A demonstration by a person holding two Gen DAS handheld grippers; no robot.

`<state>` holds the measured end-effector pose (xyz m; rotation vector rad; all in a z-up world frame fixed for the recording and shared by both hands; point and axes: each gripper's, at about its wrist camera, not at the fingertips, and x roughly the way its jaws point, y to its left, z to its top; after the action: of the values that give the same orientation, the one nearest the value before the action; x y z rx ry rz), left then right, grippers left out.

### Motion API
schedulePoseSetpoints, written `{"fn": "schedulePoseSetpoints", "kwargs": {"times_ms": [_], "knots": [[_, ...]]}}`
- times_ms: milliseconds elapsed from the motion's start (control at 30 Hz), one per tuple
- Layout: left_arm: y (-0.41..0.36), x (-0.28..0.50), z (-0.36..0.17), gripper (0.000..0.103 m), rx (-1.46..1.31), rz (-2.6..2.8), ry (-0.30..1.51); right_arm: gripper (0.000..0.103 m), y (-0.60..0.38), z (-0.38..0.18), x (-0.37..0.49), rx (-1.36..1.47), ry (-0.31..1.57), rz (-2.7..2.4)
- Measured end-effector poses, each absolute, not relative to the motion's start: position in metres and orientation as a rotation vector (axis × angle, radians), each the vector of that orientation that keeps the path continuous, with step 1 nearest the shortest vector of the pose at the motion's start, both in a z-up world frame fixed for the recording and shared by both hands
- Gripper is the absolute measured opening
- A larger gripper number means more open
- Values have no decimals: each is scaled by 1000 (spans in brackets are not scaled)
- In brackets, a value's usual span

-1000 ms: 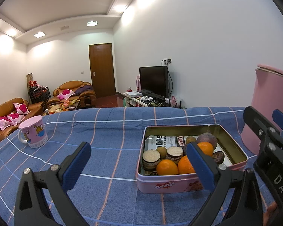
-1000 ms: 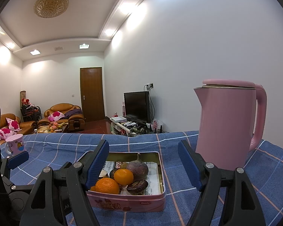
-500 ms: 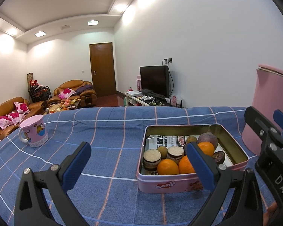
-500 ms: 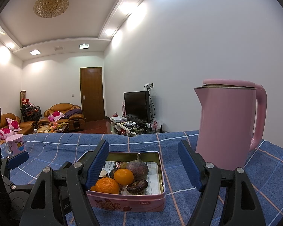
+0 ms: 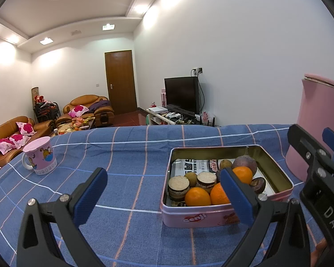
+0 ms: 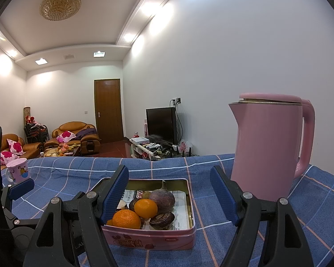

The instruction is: Organize fruits

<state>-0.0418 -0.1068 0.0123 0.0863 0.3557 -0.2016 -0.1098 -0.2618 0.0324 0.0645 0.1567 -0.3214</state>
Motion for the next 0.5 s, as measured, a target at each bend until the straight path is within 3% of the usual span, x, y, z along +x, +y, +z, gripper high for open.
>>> {"fn": "schedulePoseSetpoints", "kwargs": {"times_ms": [500], "knots": [[-105, -40, 11, 103, 79, -221, 370, 77, -262, 32, -109, 65, 159, -324]]}}
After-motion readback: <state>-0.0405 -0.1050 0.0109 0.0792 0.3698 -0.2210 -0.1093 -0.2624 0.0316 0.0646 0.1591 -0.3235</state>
